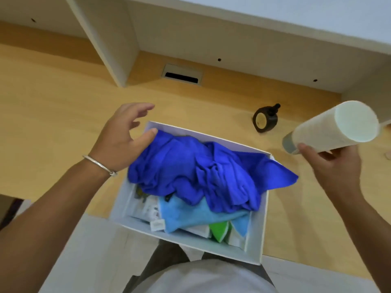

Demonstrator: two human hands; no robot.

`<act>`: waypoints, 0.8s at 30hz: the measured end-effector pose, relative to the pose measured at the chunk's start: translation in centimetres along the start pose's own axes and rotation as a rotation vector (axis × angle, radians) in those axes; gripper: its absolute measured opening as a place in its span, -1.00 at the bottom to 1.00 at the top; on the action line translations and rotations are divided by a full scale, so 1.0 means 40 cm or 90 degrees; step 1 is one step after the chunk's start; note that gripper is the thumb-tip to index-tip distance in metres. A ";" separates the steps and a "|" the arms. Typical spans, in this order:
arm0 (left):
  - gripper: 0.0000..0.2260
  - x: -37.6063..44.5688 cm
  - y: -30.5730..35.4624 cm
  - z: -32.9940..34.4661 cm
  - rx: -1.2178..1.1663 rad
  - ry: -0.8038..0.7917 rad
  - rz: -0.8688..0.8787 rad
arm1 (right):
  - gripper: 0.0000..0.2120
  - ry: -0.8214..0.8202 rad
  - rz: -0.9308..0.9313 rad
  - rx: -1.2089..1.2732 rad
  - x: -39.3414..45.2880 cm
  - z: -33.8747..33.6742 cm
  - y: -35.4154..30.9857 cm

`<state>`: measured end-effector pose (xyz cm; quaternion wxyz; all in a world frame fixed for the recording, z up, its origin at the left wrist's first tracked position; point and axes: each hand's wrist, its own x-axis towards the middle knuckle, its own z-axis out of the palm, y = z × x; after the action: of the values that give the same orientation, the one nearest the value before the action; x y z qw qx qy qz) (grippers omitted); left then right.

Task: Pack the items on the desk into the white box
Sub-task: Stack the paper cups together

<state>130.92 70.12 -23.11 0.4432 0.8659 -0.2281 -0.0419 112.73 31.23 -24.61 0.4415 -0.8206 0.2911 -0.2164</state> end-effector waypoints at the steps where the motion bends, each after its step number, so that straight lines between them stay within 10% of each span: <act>1: -0.58 0.004 -0.010 -0.006 -0.036 -0.009 -0.006 | -0.38 0.013 -0.018 0.006 -0.017 -0.002 -0.044; 12: -0.64 0.024 -0.049 -0.021 -0.187 -0.134 0.001 | -0.41 -0.101 -0.171 -0.120 -0.179 0.156 -0.327; 24: -0.49 0.003 0.023 -0.005 0.055 -0.232 0.131 | -0.35 -0.273 -0.271 -0.357 -0.172 0.275 -0.238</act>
<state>130.76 69.76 -22.26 0.3589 0.8344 -0.3934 -0.1421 117.14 46.61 -22.86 0.1968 -0.9776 0.0637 -0.0393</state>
